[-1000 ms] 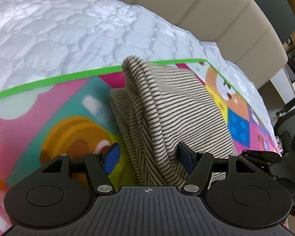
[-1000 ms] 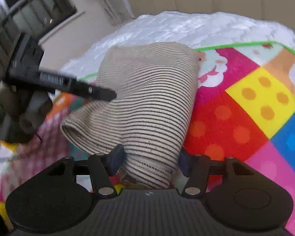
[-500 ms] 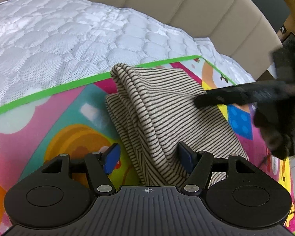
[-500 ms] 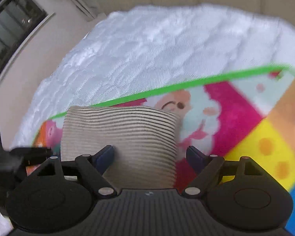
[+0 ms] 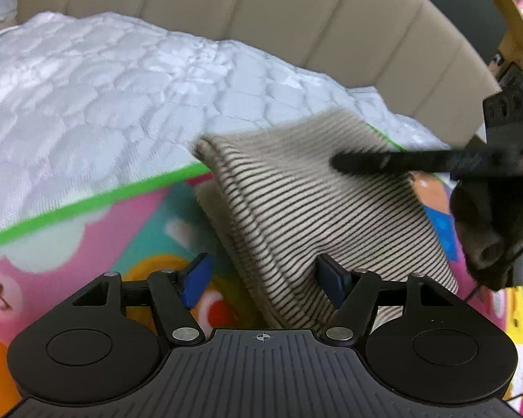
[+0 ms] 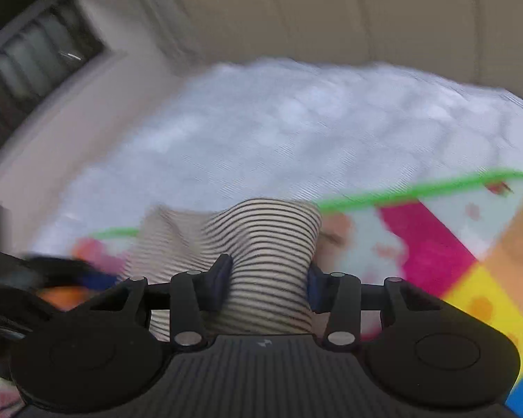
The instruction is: Fold clothes
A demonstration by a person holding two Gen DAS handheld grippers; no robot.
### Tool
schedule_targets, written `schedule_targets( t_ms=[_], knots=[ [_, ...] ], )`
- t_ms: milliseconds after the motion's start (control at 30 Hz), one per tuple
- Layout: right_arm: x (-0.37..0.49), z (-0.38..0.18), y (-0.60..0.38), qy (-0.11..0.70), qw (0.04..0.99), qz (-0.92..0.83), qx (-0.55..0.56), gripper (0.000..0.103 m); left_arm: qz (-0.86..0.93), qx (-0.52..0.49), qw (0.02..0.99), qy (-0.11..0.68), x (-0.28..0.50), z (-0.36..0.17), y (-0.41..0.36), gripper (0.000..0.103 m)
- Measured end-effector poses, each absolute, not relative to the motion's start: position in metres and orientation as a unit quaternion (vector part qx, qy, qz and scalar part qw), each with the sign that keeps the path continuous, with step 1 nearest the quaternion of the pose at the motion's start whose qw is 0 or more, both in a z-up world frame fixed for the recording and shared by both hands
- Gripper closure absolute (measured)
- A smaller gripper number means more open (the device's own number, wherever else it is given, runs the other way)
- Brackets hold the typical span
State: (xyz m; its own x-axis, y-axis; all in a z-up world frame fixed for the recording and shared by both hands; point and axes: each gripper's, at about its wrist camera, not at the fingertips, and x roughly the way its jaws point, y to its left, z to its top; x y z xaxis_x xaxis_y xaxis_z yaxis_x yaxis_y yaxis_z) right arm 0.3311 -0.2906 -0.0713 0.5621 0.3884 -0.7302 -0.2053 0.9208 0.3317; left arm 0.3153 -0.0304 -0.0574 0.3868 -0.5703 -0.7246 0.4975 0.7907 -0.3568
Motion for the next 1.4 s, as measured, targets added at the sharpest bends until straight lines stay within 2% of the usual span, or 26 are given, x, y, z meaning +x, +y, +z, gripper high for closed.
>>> schedule_targets(
  t_ms=[200,267,300,333,367,467,567,600,633,667,700,733,867,933,1067,1133,1267,1400],
  knots=[
    [0.318,-0.067,-0.300,0.427,0.885,0.154,0.101,0.053,-0.331,-0.040,0.835,0.437,0.325,-0.040,-0.045,0.035],
    [0.314,-0.065,-0.300,0.424,0.888,0.149,0.097,0.051,-0.333,-0.042,0.836,0.435,0.333,-0.037,-0.052,0.042],
    [0.311,-0.065,-0.299,0.423,0.889,0.147,0.098,0.050,-0.329,-0.045,0.838,0.434,0.338,-0.037,-0.055,0.057],
    [0.307,-0.063,-0.300,0.422,0.889,0.146,0.098,0.049,-0.327,-0.062,0.838,0.432,0.342,-0.035,-0.055,0.076],
    [0.304,-0.062,-0.301,0.421,0.890,0.145,0.097,0.044,-0.326,-0.081,0.838,0.430,0.346,-0.032,-0.055,0.079],
    [0.294,-0.055,-0.296,0.409,0.898,0.150,0.066,0.020,-0.333,-0.122,0.834,0.422,0.342,-0.023,-0.048,0.078],
    [0.268,-0.048,-0.296,0.403,0.897,0.175,0.051,0.005,-0.300,-0.105,0.829,0.461,0.328,-0.030,-0.044,0.075],
    [0.263,-0.049,-0.294,0.404,0.896,0.177,0.053,0.000,-0.302,-0.110,0.819,0.475,0.320,-0.034,-0.041,0.064],
    [0.257,-0.054,-0.293,0.413,0.892,0.174,0.053,0.000,-0.306,-0.115,0.809,0.489,0.313,-0.038,-0.038,0.043],
    [0.252,-0.058,-0.292,0.423,0.889,0.171,0.053,0.000,-0.319,-0.116,0.799,0.497,0.305,-0.040,-0.038,0.033],
    [0.247,-0.062,-0.291,0.432,0.885,0.168,0.053,0.000,-0.332,-0.117,0.788,0.505,0.298,-0.041,-0.039,0.018],
    [0.242,-0.067,-0.290,0.440,0.881,0.165,0.053,0.000,-0.345,-0.117,0.777,0.513,0.290,-0.043,-0.040,0.014],
    [0.241,-0.081,-0.294,0.472,0.859,0.154,0.124,0.000,-0.370,-0.054,0.770,0.516,0.268,-0.043,-0.062,0.015],
    [0.245,-0.094,-0.305,0.504,0.828,0.144,0.199,0.000,-0.355,-0.021,0.773,0.526,0.266,-0.050,-0.069,0.031],
    [0.247,-0.090,-0.300,0.518,0.822,0.166,0.172,0.000,-0.341,-0.028,0.769,0.540,0.265,-0.062,-0.060,0.039],
    [0.243,-0.086,-0.301,0.511,0.824,0.174,0.173,0.000,-0.342,-0.046,0.768,0.539,0.267,-0.060,-0.052,0.045],
    [0.231,-0.066,-0.308,0.454,0.856,0.174,0.179,0.000,-0.349,-0.085,0.777,0.517,0.269,-0.041,-0.037,0.047],
    [0.228,-0.045,-0.313,0.401,0.887,0.163,0.159,0.001,-0.359,-0.146,0.777,0.495,0.278,-0.024,-0.029,0.045]
  ],
)
